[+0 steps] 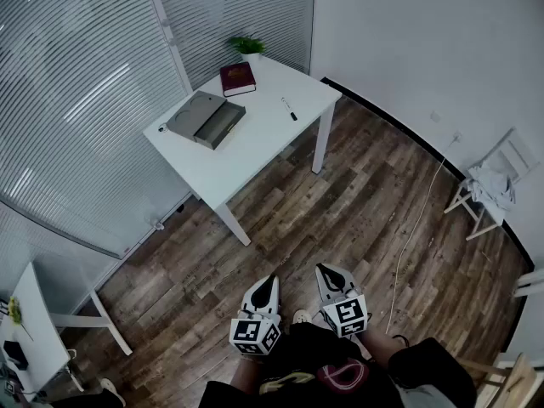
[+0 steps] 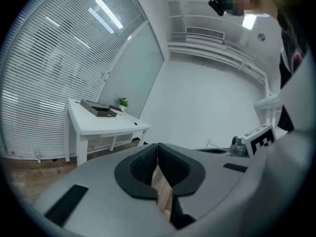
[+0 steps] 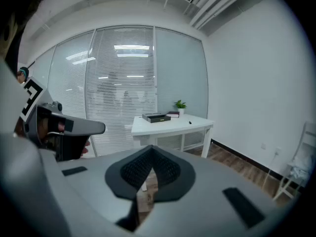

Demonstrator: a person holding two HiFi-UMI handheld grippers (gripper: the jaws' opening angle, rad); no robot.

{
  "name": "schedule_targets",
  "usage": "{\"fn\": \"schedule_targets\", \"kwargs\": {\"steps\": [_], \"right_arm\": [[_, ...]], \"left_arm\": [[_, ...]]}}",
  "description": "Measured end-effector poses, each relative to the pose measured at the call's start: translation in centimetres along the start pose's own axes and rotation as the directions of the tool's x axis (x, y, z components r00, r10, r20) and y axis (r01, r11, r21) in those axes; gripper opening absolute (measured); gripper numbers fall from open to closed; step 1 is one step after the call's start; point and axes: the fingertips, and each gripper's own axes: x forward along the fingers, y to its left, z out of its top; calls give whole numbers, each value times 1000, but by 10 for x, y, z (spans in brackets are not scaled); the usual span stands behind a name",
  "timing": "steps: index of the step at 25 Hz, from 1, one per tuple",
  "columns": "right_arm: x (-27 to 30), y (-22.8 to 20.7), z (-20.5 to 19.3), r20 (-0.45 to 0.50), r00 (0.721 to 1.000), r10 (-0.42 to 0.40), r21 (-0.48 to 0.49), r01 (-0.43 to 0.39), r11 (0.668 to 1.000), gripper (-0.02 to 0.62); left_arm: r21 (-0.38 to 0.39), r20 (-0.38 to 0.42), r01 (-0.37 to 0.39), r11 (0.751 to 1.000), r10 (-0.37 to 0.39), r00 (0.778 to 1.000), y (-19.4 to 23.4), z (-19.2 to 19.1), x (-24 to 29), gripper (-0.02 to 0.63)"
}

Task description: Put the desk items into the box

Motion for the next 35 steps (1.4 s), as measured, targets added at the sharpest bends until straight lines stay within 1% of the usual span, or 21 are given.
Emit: {"fn": "schedule_targets", "kwargs": {"steps": [5, 8, 13, 17, 19, 23, 26, 32, 35], "right_arm": [[20, -6, 7, -3, 998, -61, 44, 61, 997, 9], [36, -4, 13, 1, 996, -90, 60, 89, 994, 10], [66, 3, 31, 35, 993, -114, 93, 111, 989, 11], [93, 12, 48, 62, 990, -129, 92, 123, 988, 11], [99, 17, 56, 79, 987, -140, 92, 133, 987, 11], [110, 19, 57, 73, 982, -173, 105, 165, 981, 11], [114, 22, 52, 46, 982, -182, 115, 176, 978, 11], [121, 11, 52, 28, 976, -216, 126, 211, 969, 11], [130, 4, 54, 35, 976, -216, 134, 210, 969, 11]], "left_arm": [[57, -11, 45, 997, -44, 999, 12, 13, 8, 18], [61, -8, 51, 997, -51, 999, 30, 23, 13, 20], [97, -4, 77, 992, -77, 997, 61, 41, 23, 19], [100, 29, 40, 994, -43, 999, 96, 61, 32, 20], [104, 33, 46, 993, -50, 998, 106, 69, 36, 20], [129, 15, 82, 988, -85, 996, 117, 75, 44, 20], [126, 10, 94, 988, -96, 995, 125, 77, 45, 20], [113, 3, 94, 989, -95, 995, 135, 81, 54, 20], [129, -1, 89, 988, -90, 996, 139, 83, 63, 20]]}}
